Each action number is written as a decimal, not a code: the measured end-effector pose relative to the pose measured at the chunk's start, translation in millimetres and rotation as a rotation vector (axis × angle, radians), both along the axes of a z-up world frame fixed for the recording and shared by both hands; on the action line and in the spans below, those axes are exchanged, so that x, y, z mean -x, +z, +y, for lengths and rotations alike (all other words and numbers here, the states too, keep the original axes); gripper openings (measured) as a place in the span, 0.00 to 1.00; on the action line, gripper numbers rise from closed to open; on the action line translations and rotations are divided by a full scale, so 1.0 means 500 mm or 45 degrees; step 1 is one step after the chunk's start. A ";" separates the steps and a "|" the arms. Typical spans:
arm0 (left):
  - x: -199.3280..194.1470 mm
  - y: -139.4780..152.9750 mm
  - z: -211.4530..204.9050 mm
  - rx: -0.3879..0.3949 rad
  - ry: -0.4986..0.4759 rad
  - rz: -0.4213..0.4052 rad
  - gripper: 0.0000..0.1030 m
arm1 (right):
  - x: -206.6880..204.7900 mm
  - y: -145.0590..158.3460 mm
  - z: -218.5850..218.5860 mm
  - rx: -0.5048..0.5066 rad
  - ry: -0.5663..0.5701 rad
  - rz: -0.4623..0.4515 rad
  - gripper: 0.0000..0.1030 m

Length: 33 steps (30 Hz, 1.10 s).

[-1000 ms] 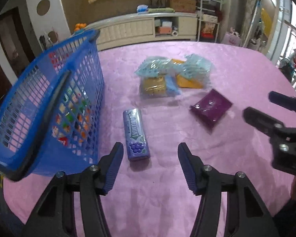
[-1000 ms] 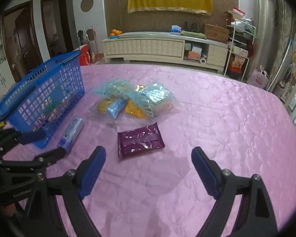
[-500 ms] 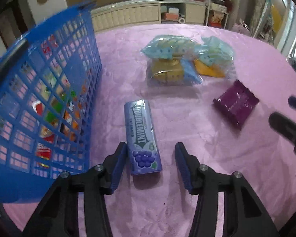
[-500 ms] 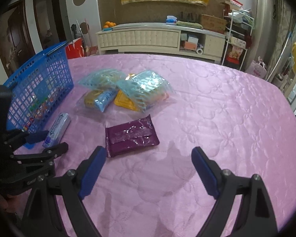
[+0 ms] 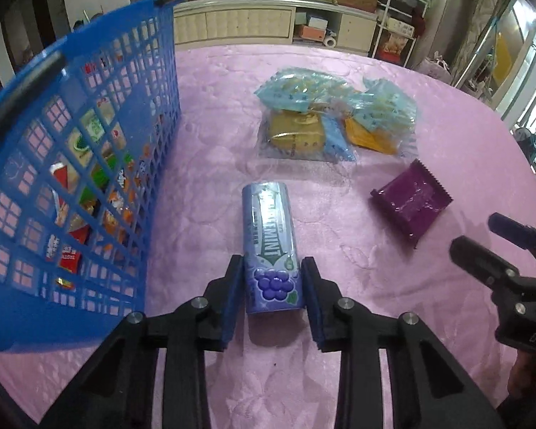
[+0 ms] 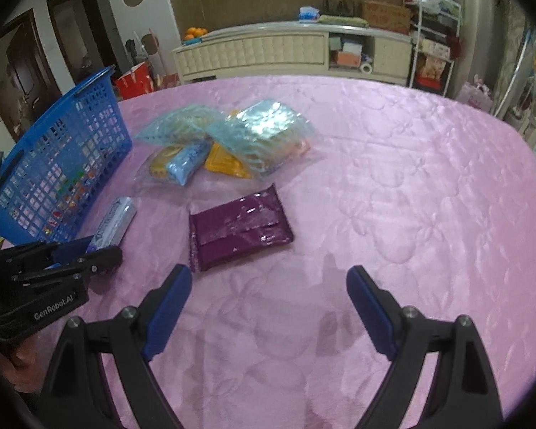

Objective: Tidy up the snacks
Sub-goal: 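Grasp the Doublemint gum tube with the left tool while the right tool approaches the purple wrapper, then close the right tool on the purple wrapper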

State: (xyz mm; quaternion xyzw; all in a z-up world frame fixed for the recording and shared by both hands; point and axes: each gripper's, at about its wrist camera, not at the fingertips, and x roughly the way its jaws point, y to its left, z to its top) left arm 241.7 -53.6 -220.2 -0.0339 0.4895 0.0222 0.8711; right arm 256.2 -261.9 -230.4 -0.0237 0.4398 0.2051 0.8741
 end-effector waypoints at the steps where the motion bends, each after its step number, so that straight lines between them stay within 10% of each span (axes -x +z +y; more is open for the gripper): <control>1: 0.005 0.007 -0.005 -0.018 -0.012 -0.020 0.29 | -0.003 0.002 0.003 -0.013 0.018 0.013 0.89; 15: 0.003 0.019 0.003 0.006 -0.020 -0.048 0.28 | -0.103 -0.043 0.091 0.131 0.211 0.122 0.99; 24: -0.019 -0.010 0.001 0.021 -0.037 -0.006 0.28 | -0.091 -0.058 0.114 0.192 0.263 -0.015 0.99; 33: -0.050 -0.012 -0.015 -0.051 -0.042 0.017 0.27 | -0.069 -0.046 0.126 0.180 0.339 -0.061 0.72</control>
